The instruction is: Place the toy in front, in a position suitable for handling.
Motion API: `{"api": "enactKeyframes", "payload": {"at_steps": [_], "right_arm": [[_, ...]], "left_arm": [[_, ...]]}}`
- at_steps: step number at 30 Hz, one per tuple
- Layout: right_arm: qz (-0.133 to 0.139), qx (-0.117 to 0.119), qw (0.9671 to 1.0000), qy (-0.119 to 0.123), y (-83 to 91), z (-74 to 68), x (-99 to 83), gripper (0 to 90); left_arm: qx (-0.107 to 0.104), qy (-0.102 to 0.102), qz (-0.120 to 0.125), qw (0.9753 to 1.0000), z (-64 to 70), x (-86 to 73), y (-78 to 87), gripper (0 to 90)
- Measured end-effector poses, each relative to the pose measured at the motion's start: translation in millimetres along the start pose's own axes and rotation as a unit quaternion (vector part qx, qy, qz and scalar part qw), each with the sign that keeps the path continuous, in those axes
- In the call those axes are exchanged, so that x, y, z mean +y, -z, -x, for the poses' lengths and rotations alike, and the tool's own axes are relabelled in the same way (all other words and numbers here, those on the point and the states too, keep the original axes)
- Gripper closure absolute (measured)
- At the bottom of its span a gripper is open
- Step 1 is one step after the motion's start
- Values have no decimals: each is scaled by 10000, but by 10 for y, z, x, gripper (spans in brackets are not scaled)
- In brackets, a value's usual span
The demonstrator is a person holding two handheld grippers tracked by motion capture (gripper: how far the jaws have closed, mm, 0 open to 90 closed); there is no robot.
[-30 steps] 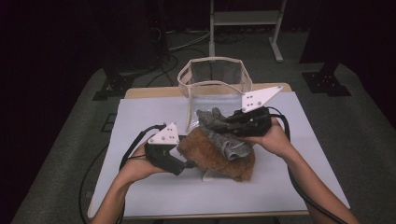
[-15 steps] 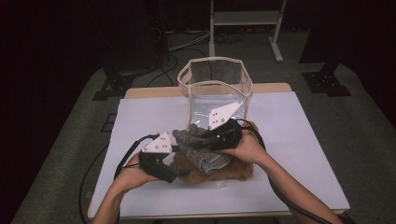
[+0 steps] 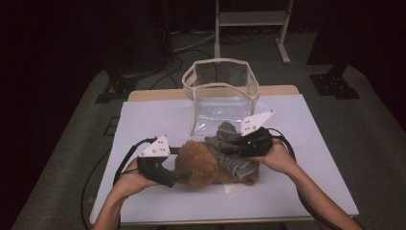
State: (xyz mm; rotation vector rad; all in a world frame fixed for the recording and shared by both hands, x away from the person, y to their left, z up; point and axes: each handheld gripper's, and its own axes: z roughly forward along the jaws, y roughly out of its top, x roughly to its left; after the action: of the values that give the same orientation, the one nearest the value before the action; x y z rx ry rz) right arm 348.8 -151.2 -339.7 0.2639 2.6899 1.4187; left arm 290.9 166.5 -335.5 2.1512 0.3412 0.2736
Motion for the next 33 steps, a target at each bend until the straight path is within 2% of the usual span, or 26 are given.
{"api": "enactKeyframes", "payload": {"at_steps": [2, 3, 6, 9, 10, 13, 14, 15, 16, 17, 18, 20, 21, 24, 25, 26, 27, 29, 32, 33], "right_arm": [[76, -84, 9999, -99, 69, 25, -80, 805], [108, -29, 9998, -165, 79, 37, -132, 806], [56, 35, 9999, -117, 32, -21, -154, 805], [-2, 101, 9999, -23, 10, -57, -140, 804], [-21, 45, 10000, 18, 35, -49, -138, 802], [7, -55, 10000, -69, 101, 5, -175, 801], [15, -319, 9990, -304, 218, 113, -284, 800], [15, -416, 9983, -417, 253, 157, -336, 800], [15, -416, 9983, -417, 253, 157, -336, 800], [7, -482, 9973, -550, 290, 213, -413, 800], [55, -417, 9959, -795, 304, 273, -569, 800], [55, -390, 9958, -822, 292, 270, -600, 801], [58, -320, 9961, -825, 248, 234, -631, 802], [34, -197, 9966, -801, 218, 181, -616, 806], [-15, -131, 9970, -766, 208, 145, -607, 807], [-15, -131, 9970, -766, 208, 145, -607, 807], [-64, -76, 9973, -730, 204, 78, -604, 807], [-62, -61, 9974, -711, 207, 59, -611, 807], [48, -67, 9970, -771, 243, -2, -722, 807], [48, -67, 9970, -771, 243, -2, -722, 807]], "left_arm": [[-4, -36, -58, 10000, 19, 36, -1, 190], [-15, -82, -116, 9999, 19, 49, -15, 189], [-11, -118, -226, 9997, 6, 78, -86, 183], [-125, -157, -288, 9994, 5, 87, -164, 188], [-172, -264, -394, 9987, 17, 53, -195, 253], [-192, -225, -522, 9982, 4, 1, -197, 273], [-196, -202, -629, 9976, -9, -56, -193, 280], [-201, -185, -673, 9974, -17, -87, -191, 282], [-201, -185, -673, 9974, -17, -87, -191, 282], [-184, -157, -699, 9973, -27, -122, -189, 282], [-199, -120, -688, 9974, -51, -157, -192, 283], [-181, -103, -698, 9973, -65, -169, -194, 289], [-113, -105, -816, 9965, -102, -191, -203, 292], [-47, -69, -893, 9960, -130, -211, -196, 298], [126, -77, -921, 9956, -167, -229, -173, 300], [126, -77, -921, 9956, -167, -229, -173, 305], [241, -26, -872, 9959, -217, -251, -156, 314], [229, 0, -847, 9961, -241, -266, -159, 327], [-87, 71, -727, 9973, -245, -322, -245, 331], [-87, 71, -727, 9973, -245, -322, -245, 331]]}}
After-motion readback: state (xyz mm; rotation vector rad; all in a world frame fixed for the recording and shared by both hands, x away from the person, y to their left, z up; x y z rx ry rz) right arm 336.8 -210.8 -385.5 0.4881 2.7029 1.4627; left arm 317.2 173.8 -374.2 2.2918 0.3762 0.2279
